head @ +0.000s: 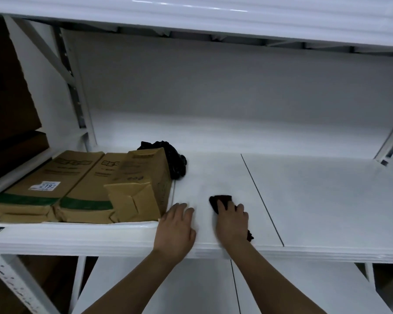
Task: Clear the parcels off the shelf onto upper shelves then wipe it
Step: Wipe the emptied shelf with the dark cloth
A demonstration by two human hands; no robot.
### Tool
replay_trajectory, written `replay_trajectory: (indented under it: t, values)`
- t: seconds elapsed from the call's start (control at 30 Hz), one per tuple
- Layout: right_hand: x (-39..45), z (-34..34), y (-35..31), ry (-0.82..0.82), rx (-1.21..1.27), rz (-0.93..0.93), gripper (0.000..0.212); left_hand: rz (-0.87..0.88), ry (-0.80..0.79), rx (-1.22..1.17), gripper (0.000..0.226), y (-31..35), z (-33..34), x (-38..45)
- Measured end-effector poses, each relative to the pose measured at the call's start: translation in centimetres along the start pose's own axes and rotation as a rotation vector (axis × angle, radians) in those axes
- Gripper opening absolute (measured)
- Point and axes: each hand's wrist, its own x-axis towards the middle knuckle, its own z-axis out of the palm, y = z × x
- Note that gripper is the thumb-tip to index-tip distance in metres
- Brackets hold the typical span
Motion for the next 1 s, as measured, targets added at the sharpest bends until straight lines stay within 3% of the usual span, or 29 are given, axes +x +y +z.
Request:
replay_trajectory:
  t: [0.2,0.33,0.57,0.77,0.93,1.0]
  values:
    - [-0.9,-0.1,-5.3,0.042,0.079,-0.387,0.052,-0.096,0.232,-0.325,0.026,-0.6,-0.4,-0.5]
    - [-1.5,0.2,-3.8,0.123,0.139,-0.584,0.040,-0.012,0.314,-0.190,0.028,-2.0,-0.7,-0.9]
    - [0.2,0.3,-6.0,0.038,0.128,-0.306,0.058,0.123,0.559,0.057,0.044,-3.6,-1.0,-1.9]
    - [-4.0,0.2,-6.2,0.123,0.277,-0.429,0.052,0.142,0.612,0.061,0.043,-4.2,-1.2,-1.6]
    - [-5.8,0.5,-2.9,0.149,0.252,-0.584,0.053,0.189,0.627,0.079,0.041,-4.0,-0.8,-1.6]
    - [-5.4,0.6,-2.4,0.149,0.247,-0.504,0.051,0.176,0.619,0.081,0.045,-4.1,-0.6,-1.7]
